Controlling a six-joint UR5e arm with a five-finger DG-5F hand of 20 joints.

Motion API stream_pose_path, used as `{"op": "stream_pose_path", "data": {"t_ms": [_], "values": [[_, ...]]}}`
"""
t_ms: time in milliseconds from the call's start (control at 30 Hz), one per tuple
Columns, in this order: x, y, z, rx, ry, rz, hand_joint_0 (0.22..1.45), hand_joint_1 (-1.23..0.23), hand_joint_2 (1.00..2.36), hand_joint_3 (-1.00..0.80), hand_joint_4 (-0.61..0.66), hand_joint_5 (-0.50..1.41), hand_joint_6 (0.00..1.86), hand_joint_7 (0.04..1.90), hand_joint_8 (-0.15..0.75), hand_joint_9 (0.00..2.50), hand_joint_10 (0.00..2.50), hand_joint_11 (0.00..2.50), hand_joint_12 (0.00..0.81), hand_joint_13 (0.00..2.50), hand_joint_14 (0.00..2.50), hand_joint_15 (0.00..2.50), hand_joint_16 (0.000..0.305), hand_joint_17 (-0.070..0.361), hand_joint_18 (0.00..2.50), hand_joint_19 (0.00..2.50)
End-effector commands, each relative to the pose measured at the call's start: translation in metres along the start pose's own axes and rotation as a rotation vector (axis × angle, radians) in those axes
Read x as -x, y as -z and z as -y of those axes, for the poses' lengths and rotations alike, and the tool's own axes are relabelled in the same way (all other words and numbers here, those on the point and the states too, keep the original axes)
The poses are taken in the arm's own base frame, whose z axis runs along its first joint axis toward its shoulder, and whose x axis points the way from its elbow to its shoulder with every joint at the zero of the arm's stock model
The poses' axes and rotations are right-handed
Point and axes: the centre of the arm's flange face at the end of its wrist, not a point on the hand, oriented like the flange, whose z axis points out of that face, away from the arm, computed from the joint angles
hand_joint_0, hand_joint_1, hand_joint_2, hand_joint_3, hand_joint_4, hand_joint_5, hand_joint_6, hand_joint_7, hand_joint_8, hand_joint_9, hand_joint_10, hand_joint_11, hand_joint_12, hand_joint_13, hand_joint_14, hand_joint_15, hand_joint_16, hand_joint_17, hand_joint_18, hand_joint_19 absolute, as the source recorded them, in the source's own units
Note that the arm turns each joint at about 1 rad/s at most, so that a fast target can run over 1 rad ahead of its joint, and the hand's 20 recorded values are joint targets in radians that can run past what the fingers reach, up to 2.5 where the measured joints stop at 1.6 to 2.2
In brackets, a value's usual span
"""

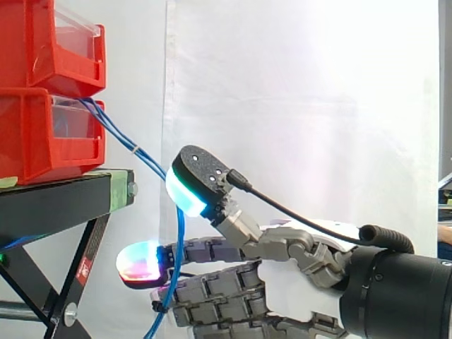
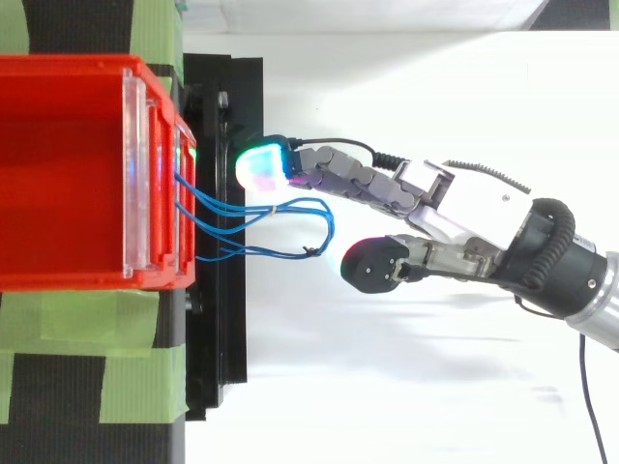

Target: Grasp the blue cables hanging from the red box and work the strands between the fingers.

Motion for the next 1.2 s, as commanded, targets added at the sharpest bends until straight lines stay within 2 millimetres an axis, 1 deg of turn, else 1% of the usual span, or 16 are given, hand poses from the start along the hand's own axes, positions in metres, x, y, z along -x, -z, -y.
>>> {"op": "stream_pose_path", "data": {"t_ms": [0,300,500,600,633,667,700,733,867,900,1000,1033,1167], "values": [[-0.002,-0.002,-0.003,0.023,-0.015,0.003,0.66,-0.36,1.0,-1.0,0.18,-0.36,0.0,0.65,0.335,0.23,0.0,0.16,0.4,0.01,0.0,0.18,0.08,0.181,0.0,0.08],[-0.011,-0.006,-0.009,0.074,-0.059,-0.043,0.66,-0.37,1.0,-1.0,0.18,-0.36,0.01,0.65,0.338,0.24,0.0,0.16,0.401,0.04,0.0,0.19,0.08,0.18,0.0,0.09],[-0.012,-0.007,-0.01,0.083,-0.086,-0.045,0.66,-0.37,1.0,-1.0,0.19,-0.36,0.0,0.65,0.343,0.26,0.0,0.16,0.402,0.07,0.0,0.2,0.08,0.18,0.0,0.1],[-0.012,-0.007,-0.01,0.083,-0.102,-0.049,0.66,-0.38,1.0,-1.0,0.2,-0.34,0.0,0.65,0.355,0.34,0.0,0.24,0.405,0.13,0.01,0.22,0.08,0.18,0.0,0.1],[-0.012,-0.007,-0.01,0.083,-0.105,-0.049,0.67,-0.39,1.0,-1.0,0.2,-0.33,0.0,0.64,0.368,0.42,0.01,0.3,0.407,0.17,0.01,0.23,0.08,0.179,0.04,0.1],[-0.012,-0.007,-0.01,0.083,-0.11,-0.049,0.67,-0.39,1.0,-1.0,0.21,-0.32,0.0,0.65,0.371,0.43,0.01,0.32,0.406,0.18,0.01,0.23,0.08,0.179,0.05,0.1],[-0.012,-0.007,-0.01,0.083,-0.11,-0.049,0.67,-0.42,1.0,-1.0,0.22,-0.29,0.0,0.63,0.382,0.51,0.01,0.32,0.421,0.27,0.01,0.22,0.081,0.182,0.13,0.06],[-0.012,-0.007,-0.01,0.083,-0.11,-0.049,0.68,-0.42,1.0,-1.0,0.23,-0.27,0.0,0.63,0.393,0.57,0.01,0.36,0.417,0.31,0.01,0.23,0.08,0.181,0.18,0.07],[-0.012,-0.007,-0.01,0.083,-0.112,-0.049,0.69,-0.44,1.0,-1.0,0.23,-0.24,0.0,0.63,0.393,0.65,0.01,0.46,0.422,0.39,0.01,0.26,0.078,0.175,0.27,0.08],[-0.012,-0.007,-0.01,0.083,-0.113,-0.051,0.7,-0.45,1.0,-1.0,0.24,-0.23,0.0,0.63,0.399,0.71,0.01,0.48,0.422,0.44,0.01,0.28,0.077,0.173,0.32,0.07],[-0.012,-0.006,-0.01,0.081,-0.114,-0.051,0.7,-0.46,1.0,-1.0,0.25,-0.2,0.0,0.63,0.409,0.78,0.01,0.55,0.42,0.49,0.01,0.29,0.075,0.169,0.38,0.09],[-0.012,-0.006,-0.01,0.081,-0.116,-0.05,0.71,-0.46,1.0,-1.0,0.26,-0.18,0.0,0.64,0.414,0.82,0.01,0.57,0.427,0.53,0.01,0.33,0.075,0.168,0.41,0.1],[-0.012,-0.007,-0.01,0.082,-0.117,-0.051,0.72,-0.47,1.0,-1.0,0.26,-0.16,0.0,0.64,0.414,0.84,0.01,0.58,0.433,0.6,0.01,0.37,0.071,0.159,0.49,0.13]]}}
